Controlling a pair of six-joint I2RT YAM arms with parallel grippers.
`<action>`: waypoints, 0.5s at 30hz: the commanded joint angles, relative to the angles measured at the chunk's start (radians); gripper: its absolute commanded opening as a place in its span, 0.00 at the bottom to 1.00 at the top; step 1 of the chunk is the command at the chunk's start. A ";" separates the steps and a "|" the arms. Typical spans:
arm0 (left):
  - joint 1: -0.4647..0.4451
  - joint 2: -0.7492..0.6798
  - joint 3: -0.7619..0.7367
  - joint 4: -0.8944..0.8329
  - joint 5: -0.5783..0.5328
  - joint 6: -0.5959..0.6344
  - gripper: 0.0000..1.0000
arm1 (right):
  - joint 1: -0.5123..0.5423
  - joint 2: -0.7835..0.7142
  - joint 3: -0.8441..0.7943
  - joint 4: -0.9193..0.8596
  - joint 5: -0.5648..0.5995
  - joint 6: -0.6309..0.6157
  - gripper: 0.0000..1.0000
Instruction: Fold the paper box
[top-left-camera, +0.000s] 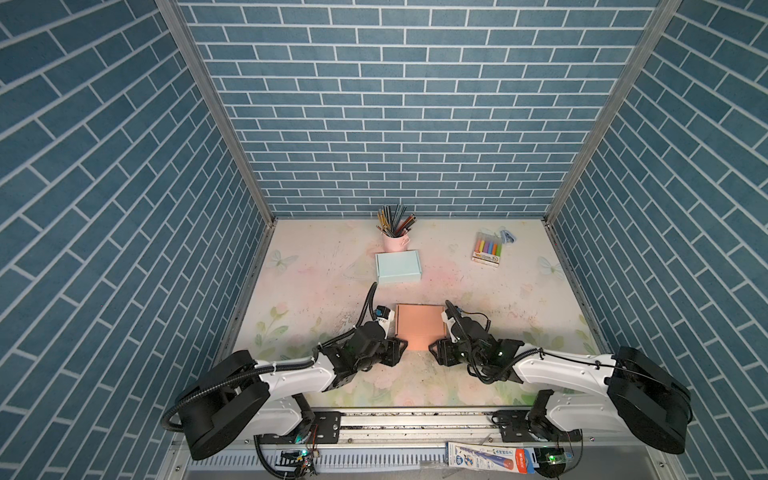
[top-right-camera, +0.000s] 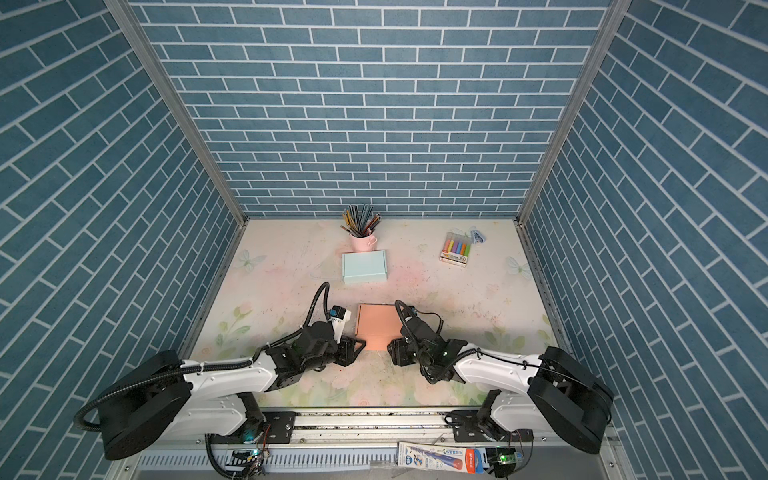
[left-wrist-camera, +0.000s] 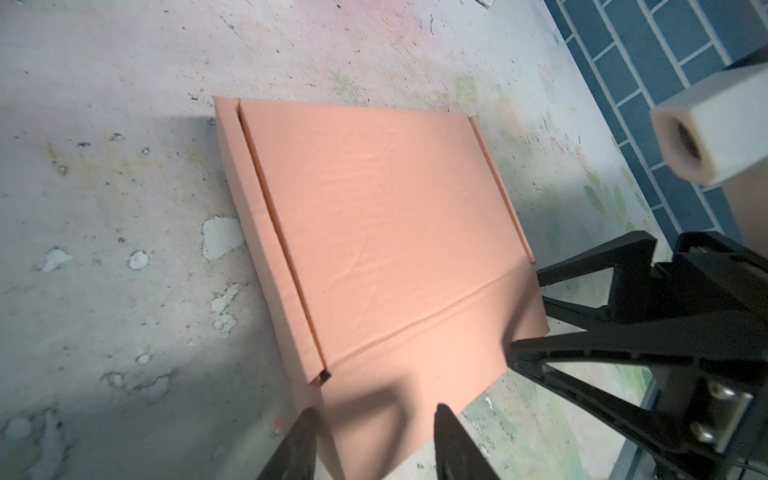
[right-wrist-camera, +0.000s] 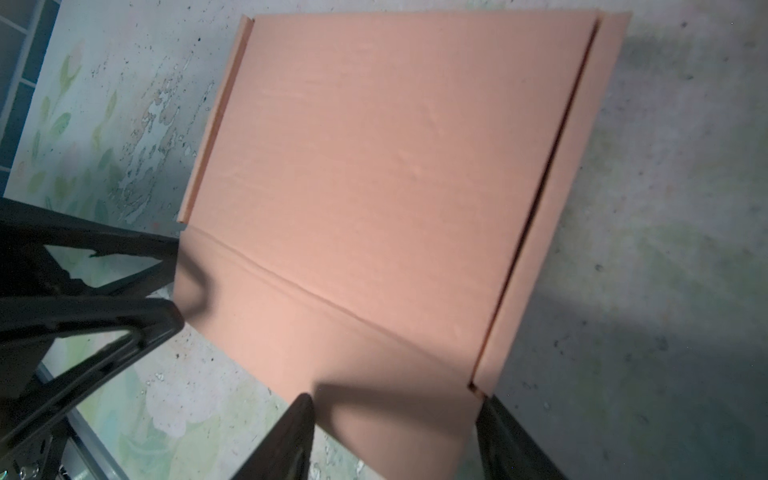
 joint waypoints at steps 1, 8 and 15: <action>0.004 -0.003 -0.010 -0.002 -0.015 -0.010 0.47 | 0.006 -0.009 0.021 0.008 0.006 0.012 0.62; 0.004 0.040 0.000 0.021 -0.008 -0.010 0.41 | 0.007 0.009 0.026 0.013 0.009 0.011 0.63; 0.003 0.004 -0.012 0.012 -0.002 -0.021 0.47 | 0.006 0.015 0.039 0.016 -0.007 0.010 0.63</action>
